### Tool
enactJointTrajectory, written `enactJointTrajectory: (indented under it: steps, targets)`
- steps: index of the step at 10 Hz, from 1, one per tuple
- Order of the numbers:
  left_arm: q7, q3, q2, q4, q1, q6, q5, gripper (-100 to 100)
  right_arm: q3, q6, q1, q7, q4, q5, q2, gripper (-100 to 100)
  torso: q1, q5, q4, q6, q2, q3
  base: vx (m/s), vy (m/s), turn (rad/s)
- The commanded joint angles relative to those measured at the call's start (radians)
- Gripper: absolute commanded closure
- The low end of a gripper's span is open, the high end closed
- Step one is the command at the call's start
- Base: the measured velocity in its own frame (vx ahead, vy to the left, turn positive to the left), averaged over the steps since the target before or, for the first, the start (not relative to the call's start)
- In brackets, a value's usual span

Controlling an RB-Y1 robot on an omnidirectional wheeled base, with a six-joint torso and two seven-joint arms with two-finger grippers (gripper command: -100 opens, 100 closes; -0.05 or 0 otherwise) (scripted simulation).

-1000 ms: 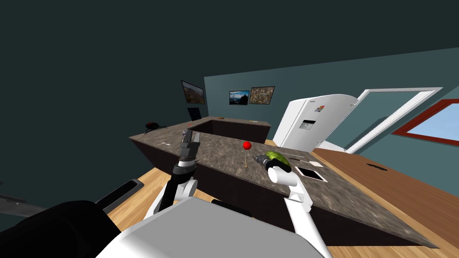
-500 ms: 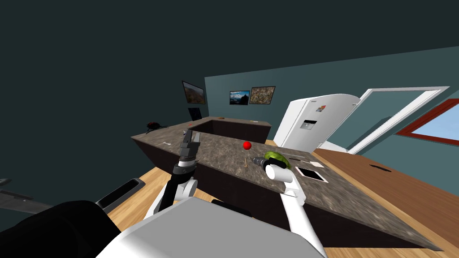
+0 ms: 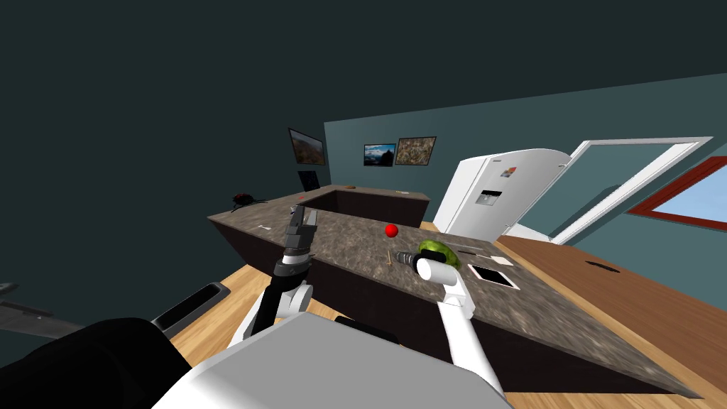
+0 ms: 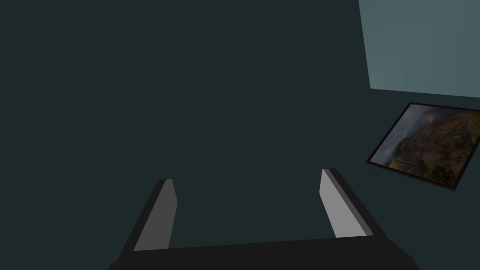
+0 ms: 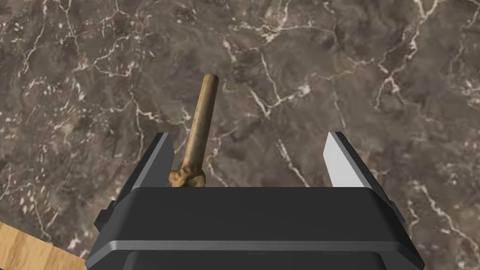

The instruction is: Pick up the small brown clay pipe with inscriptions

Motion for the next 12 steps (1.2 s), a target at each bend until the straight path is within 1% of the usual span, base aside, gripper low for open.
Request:
enactJointTrajectory:
  steps: [1,3,4,5,8,9,10,11,12]
  targets:
    - [0.0,0.0,0.0,0.0,0.0,0.0,0.0,0,-0.006,0.031,-0.021,-0.017,0.03,-0.01,0.007,-100,0.0,0.0,0.0,0.0,0.0,0.0,0.0,0.0,0.0]
    - [0.0,0.0,0.0,0.0,0.0,0.0,0.0,0,-0.011,0.099,-0.043,-0.064,0.06,-0.025,0.043,-100,0.0,0.0,0.0,0.0,0.0,0.0,-0.002,-0.003,0.008]
    - [0.0,0.0,0.0,0.0,0.0,0.0,0.0,0,-0.014,0.127,-0.051,-0.083,0.072,-0.031,0.062,-100,0.0,0.0,0.0,0.0,0.0,0.0,-0.01,-0.014,0.04]
    - [0.0,0.0,0.0,0.0,0.0,0.0,0.0,0,-0.014,0.127,-0.051,-0.083,0.072,-0.031,0.062,-100,-0.001,0.0,0.0,0.0,0.0,0.0,-0.01,-0.014,0.04]
    - [0.0,0.0,0.0,0.0,0.0,0.0,0.0,0,-0.018,0.183,-0.065,-0.122,0.099,-0.043,0.114,-100,0.0,0.0,0.0,0.0,0.0,0.0,-0.006,-0.008,0.023]
    - [0.0,0.0,0.0,0.0,0.0,0.0,0.0,0,-0.017,0.173,-0.065,-0.115,0.092,-0.039,0.104,-100,0.0,0.0,0.0,0.0,0.0,0.0,0.0,0.0,0.0]
    - [0.0,0.0,0.0,0.0,0.0,0.0,0.0,0,-0.017,0.177,-0.066,-0.118,0.093,-0.039,0.105,0,0.0,0.0,0.0,0.0,0.0,0.0,0.0,0.0,0.0]
    - [0.0,0.0,0.0,0.0,0.0,0.0,0.0,0,-0.02,0.148,-0.06,-0.097,0.122,-0.039,0.112,-100,0.0,0.0,0.0,0.0,0.0,0.0,0.011,0.015,-0.044]
    - [0.0,0.0,0.0,0.0,0.0,0.0,0.0,0,-0.021,0.136,-0.058,-0.089,0.134,-0.038,0.115,-100,0.001,0.0,0.0,0.0,-0.001,0.0,0.013,0.018,-0.053]
